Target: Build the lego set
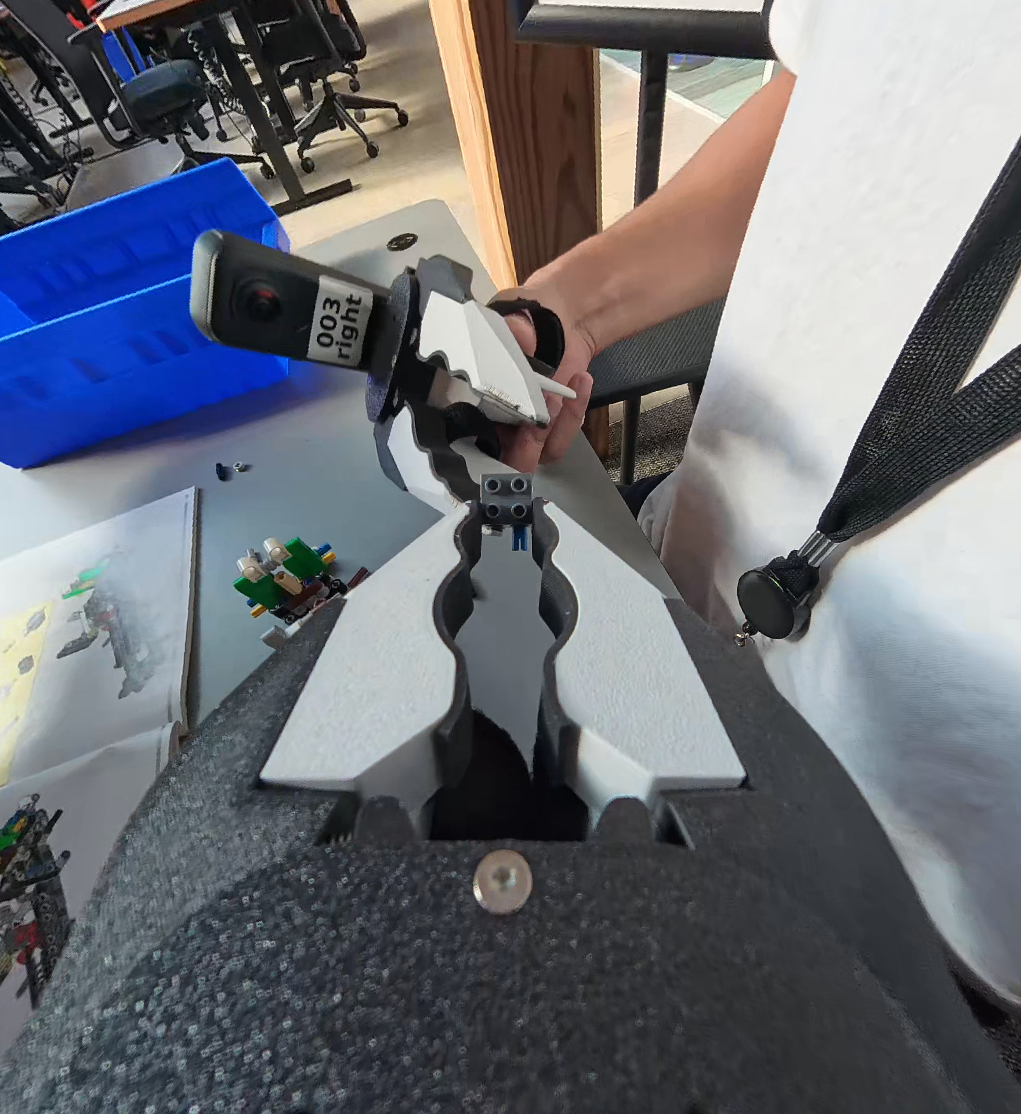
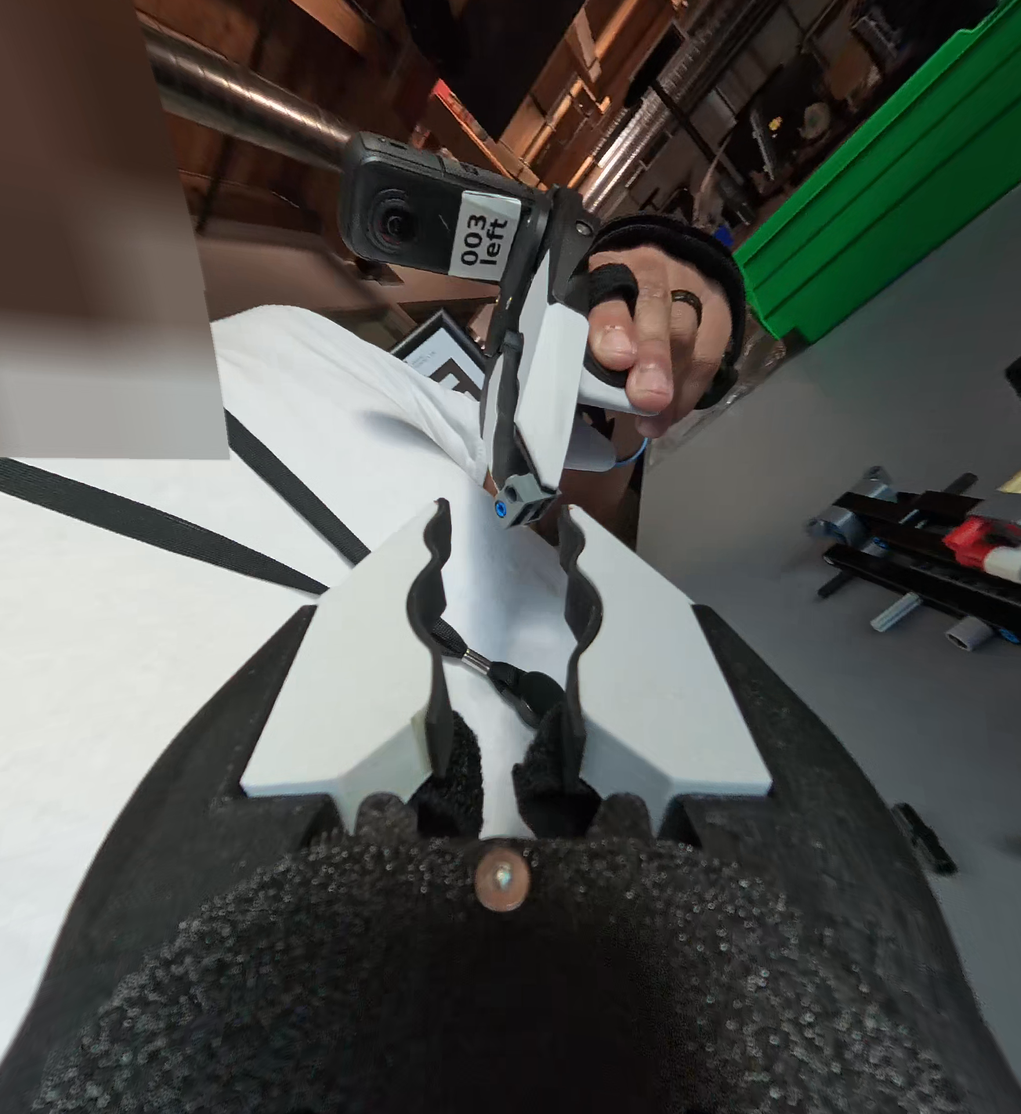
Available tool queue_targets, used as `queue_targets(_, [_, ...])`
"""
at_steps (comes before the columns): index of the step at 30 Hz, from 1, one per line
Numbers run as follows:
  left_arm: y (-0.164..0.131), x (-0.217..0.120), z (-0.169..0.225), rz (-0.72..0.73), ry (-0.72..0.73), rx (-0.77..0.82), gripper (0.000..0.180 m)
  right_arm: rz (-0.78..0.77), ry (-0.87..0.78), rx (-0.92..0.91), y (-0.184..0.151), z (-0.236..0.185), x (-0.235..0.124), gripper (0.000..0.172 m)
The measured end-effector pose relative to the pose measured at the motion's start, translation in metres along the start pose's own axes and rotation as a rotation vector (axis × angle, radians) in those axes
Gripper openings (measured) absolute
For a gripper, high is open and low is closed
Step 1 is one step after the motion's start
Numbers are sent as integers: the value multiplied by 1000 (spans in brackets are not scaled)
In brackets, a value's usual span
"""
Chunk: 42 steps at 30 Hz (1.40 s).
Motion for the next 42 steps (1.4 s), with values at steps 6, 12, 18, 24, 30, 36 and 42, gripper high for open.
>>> queue_targets(6, [10,3,0,39,-79,29,14,8,112,45,2,0,4,19])
queue_targets(12, [18,2,0,89,-126,8,13,80,197,1,2,-7,6,17])
queue_targets(18, [5,0,-9,46,-180,-98,14,49,100,49,6,8,2,20])
queue_targets(24, [-32,-19,-44,-73,-75,-262,14,-160,-331,-218,-4,21,-38,31])
queue_targets(30, [-59,-37,-91,-128,-19,-346,13,9,-670,-485,40,20,-75,35])
queue_targets(36, [-96,-24,-131,-143,31,-408,14,47,-1062,-697,76,55,-127,21])
queue_targets(42, [-124,-12,-143,-182,60,-431,14,78,-1137,-745,86,70,-144,17])
Point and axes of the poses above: each gripper's, where its closed fingertips meet, x out along the fingers, y out of its top, z = x × y across the jaws, the point moved 4 cm from there along -x, back along the fingers, and after that the axes turned 2 degrees about z, right-handed, at the moved point
